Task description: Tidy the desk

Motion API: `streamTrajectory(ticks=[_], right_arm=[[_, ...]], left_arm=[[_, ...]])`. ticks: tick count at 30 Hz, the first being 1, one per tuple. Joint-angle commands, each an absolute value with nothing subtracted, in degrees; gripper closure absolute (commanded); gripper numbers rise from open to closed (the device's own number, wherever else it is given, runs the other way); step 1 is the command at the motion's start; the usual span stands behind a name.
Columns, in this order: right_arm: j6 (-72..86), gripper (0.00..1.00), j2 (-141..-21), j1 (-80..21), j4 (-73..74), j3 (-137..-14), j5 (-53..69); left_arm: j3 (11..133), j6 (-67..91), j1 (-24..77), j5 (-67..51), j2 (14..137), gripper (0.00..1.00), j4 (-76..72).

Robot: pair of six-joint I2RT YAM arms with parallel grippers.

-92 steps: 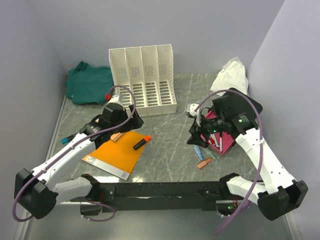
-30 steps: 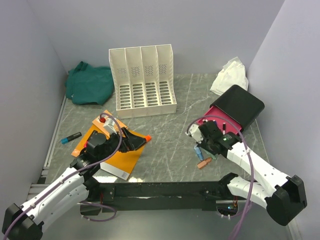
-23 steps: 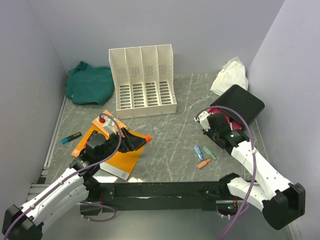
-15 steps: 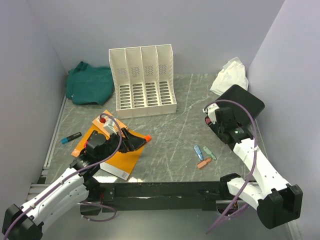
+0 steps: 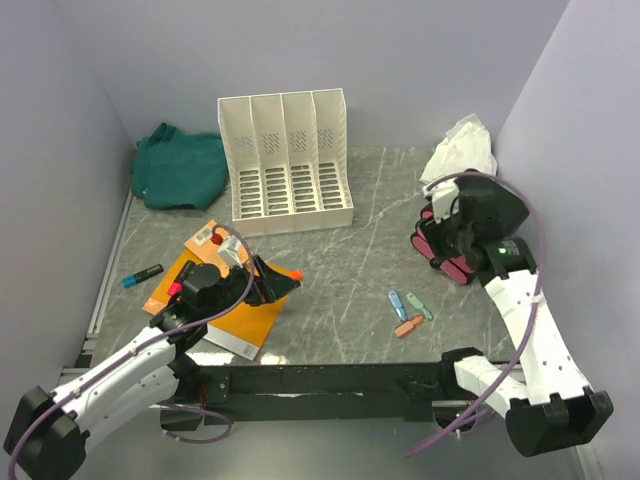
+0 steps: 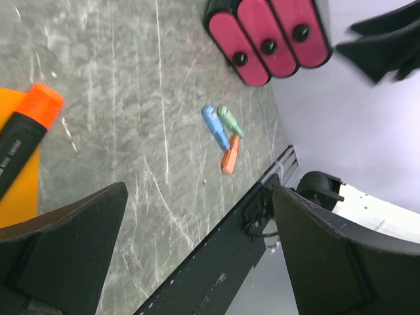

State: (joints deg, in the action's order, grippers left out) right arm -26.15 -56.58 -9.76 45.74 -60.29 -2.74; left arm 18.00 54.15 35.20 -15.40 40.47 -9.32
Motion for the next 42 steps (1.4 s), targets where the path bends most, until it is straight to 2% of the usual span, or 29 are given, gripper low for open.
streamTrajectory(ticks=[1, 4, 14, 19, 32, 42], right_arm=[[-17.86, 0.24, -54.93, -5.20, 46.77, -66.88, 6.42], [-12.67, 0.15, -55.02, -0.29, 42.30, -66.36, 4.05], [-5.10, 0.17, -60.20, 22.03, 40.35, -65.48, 11.59], [-2.12, 0.20, -65.91, 27.85, 39.03, -65.48, 14.67], [2.73, 0.23, -75.14, 29.09, 39.81, -62.23, 30.40], [0.97, 0.28, -76.90, 23.03, 41.75, -60.73, 32.96]], left_arm=[[20.38, 54.41, 39.01, -16.35, 46.65, 0.01, -16.17], [23.55, 53.35, 42.88, -14.77, 51.83, 0.01, -18.10], [33.39, 51.59, 49.39, -14.94, 69.16, 0.00, -25.57], [37.26, 51.06, 51.24, -15.73, 76.18, 0.01, -27.07], [46.40, 49.14, 53.00, -18.02, 87.71, 0.00, -28.48], [55.27, 45.97, 53.00, -18.63, 95.71, 0.00, -26.81]])
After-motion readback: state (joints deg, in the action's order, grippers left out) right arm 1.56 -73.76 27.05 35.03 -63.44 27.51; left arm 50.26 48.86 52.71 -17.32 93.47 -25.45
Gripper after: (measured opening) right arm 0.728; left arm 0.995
